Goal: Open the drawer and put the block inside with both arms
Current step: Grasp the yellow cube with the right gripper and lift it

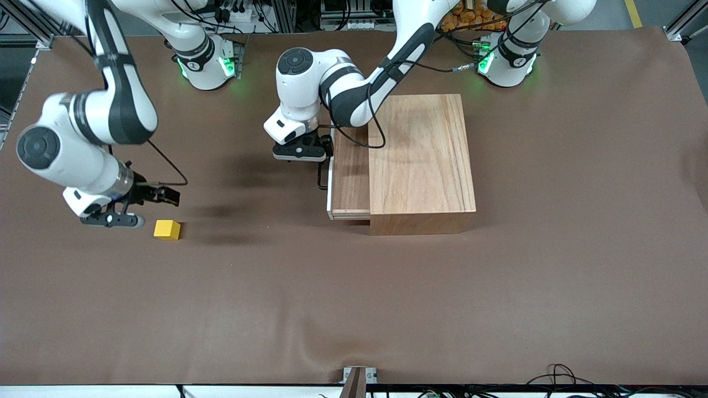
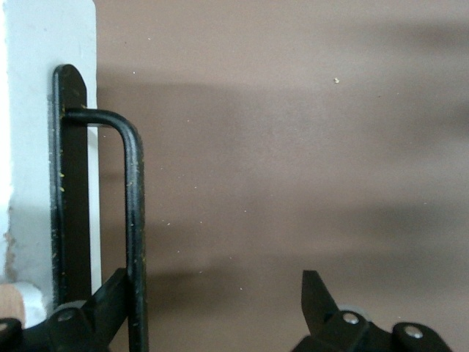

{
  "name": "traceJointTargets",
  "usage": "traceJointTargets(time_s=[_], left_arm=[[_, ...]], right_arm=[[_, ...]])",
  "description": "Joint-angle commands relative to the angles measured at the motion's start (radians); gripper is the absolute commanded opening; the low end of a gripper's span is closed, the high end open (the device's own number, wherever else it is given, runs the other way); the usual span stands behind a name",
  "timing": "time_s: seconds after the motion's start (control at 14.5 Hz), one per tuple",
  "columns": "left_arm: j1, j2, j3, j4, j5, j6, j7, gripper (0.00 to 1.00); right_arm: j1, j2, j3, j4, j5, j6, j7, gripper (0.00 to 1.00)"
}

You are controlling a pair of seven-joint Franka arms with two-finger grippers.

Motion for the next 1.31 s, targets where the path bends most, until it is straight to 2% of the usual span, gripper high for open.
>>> traceJointTargets(time_s=[0.0, 0.41, 0.89, 1.24], left_arm=[[-0.016, 0.029, -0.009, 0.052, -0.001, 0.042, -0.033, 1.0], [-0.041, 0.052, -0.006, 0.077, -0.005, 0.102, -0.056, 1.0], [-0.044, 0.052, -0.009, 0.078, -0.005, 0.18, -0.056, 1.0], [-0.038, 0.007, -0.011, 0.074, -0.059, 0.17, -0.056, 1.0]], right_arm=[[-0.039, 0.128, 0.011, 0.091, -0.013, 0.023, -0.008, 1.0], [-0.058, 0.204, 0.011, 0.079, -0.01, 0.092, -0.02, 1.0], [-0.093, 0.247, 0.012, 0.047, -0.004, 0.153, -0.086, 1.0], [-0.096, 0.292, 0.012, 0.044, -0.004, 0.182, -0.098, 1.0]])
